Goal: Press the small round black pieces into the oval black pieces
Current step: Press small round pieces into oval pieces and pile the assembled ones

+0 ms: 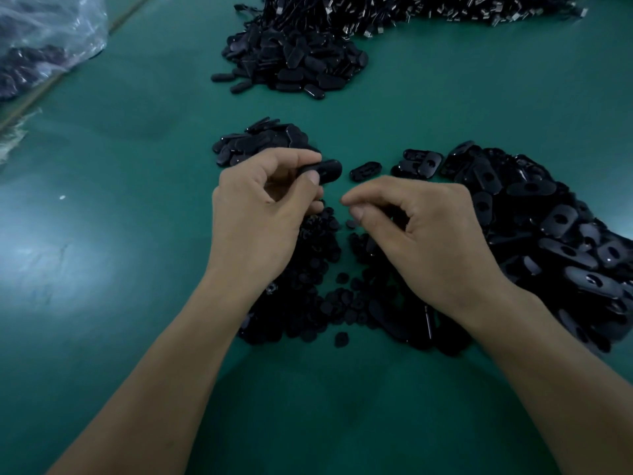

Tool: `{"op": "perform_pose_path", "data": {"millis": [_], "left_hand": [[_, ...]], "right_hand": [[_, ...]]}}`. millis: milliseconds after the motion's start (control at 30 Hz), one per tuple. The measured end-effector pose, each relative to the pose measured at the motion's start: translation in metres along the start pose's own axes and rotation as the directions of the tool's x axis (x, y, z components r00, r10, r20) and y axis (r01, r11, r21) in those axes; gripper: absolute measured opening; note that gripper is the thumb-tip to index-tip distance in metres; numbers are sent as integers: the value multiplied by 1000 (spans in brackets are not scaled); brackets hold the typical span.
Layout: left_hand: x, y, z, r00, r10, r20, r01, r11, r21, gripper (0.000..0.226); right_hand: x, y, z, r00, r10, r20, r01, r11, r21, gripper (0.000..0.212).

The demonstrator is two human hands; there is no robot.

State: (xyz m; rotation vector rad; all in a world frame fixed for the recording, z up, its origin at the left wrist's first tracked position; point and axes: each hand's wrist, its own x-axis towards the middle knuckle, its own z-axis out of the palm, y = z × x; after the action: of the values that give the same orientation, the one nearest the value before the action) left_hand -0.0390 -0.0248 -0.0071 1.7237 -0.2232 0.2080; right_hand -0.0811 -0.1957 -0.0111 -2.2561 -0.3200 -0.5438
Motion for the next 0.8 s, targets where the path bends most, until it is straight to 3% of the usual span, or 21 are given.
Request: {"op": "perform_pose_path", "data": {"millis": [167,300,433,600,800], "left_hand": [[-2,2,1,999,-33,-3,33,999,-34,16],[-2,3,1,999,-47,-12,47,998,-44,15],[-2,2,1,999,-35,-19,34,999,-23,15],[-2,1,2,999,-30,-9,30,999,-11,16],[-4,0,3,998,-34,46,32,999,42,22]], "right_hand": [[1,1,-1,991,115,-71,-106,988,115,11],[3,4,-2,983,179,-34,-171,972,160,23],[2,4,-2,989,149,-10,-148,987,66,20],[2,3,-3,989,150,-14,-148,986,78,13],[3,2,-3,990,138,-24,-136,987,92,27]]}}
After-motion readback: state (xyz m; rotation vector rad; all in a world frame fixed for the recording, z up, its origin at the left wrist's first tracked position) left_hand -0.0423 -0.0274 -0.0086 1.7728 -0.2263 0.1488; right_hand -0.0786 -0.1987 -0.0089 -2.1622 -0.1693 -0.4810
